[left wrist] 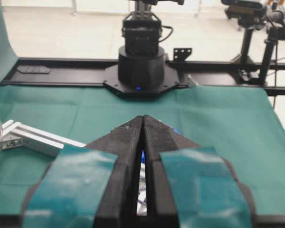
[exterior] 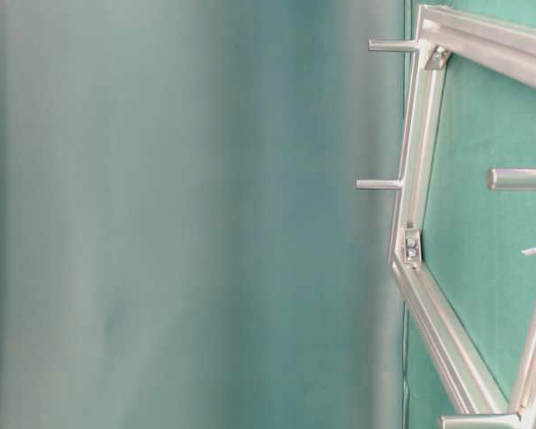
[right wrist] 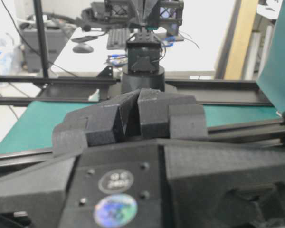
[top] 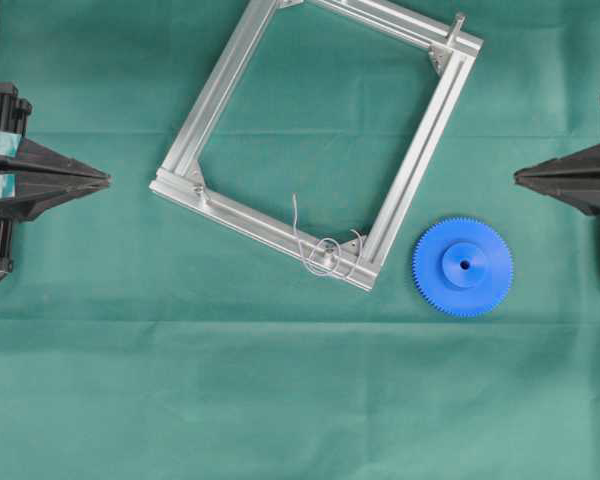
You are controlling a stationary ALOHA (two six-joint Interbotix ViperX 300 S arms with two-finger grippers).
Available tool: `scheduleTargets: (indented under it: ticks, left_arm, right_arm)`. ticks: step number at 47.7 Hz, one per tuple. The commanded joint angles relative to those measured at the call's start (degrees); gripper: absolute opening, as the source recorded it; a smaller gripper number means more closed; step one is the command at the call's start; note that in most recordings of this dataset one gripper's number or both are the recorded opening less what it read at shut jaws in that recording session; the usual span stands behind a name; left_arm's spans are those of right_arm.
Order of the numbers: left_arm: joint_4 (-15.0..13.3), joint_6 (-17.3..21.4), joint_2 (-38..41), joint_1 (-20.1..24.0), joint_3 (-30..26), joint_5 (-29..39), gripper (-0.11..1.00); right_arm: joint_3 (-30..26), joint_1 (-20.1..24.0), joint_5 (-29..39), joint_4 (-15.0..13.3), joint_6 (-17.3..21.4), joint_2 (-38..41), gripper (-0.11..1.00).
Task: Find the location of the shaft and insert the gear.
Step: 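Open the right gripper and move it toward the blue gear hub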
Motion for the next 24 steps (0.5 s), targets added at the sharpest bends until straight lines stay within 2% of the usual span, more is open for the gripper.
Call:
scheduleTargets:
  ticks: [1,3,6,12,19,24]
  left_arm:
    - [-0.5,1.0,0.4,2.2,-1.9,2.8,0.01]
    - [-0.5,1.1,0.4,3.0,-2.1,4.1,0.03]
    - [-0.7,1.1,0.4,3.4,-2.1,5.4,0.05]
    - [-0.7,1.1,0.4,3.4,-2.3,5.5,0.01]
    - [-0.8,1.1,0.7,3.4,-2.4,6.4,0.01]
    - [-0.7,1.1,0.8,3.4,-2.4,7.5,0.01]
  right_arm:
    - [-0.4,-0.6,0.0,0.3,-0.1,0.5,-0.01]
    - [-0.8,-0.9,2.5,0.3,-0.2,0.9,0.03]
    - [-1.6,-1.3,7.5,0.3,-0.2,1.3,0.14]
    - [-3.7,-1.4,16.7,0.4,1.2,2.1,0.16]
    - [-5.4,-1.4,22.9,0.4,3.1,2.1,0.19]
    - [-6.0,-1.4,26.7,0.4,3.2,1.9,0.27]
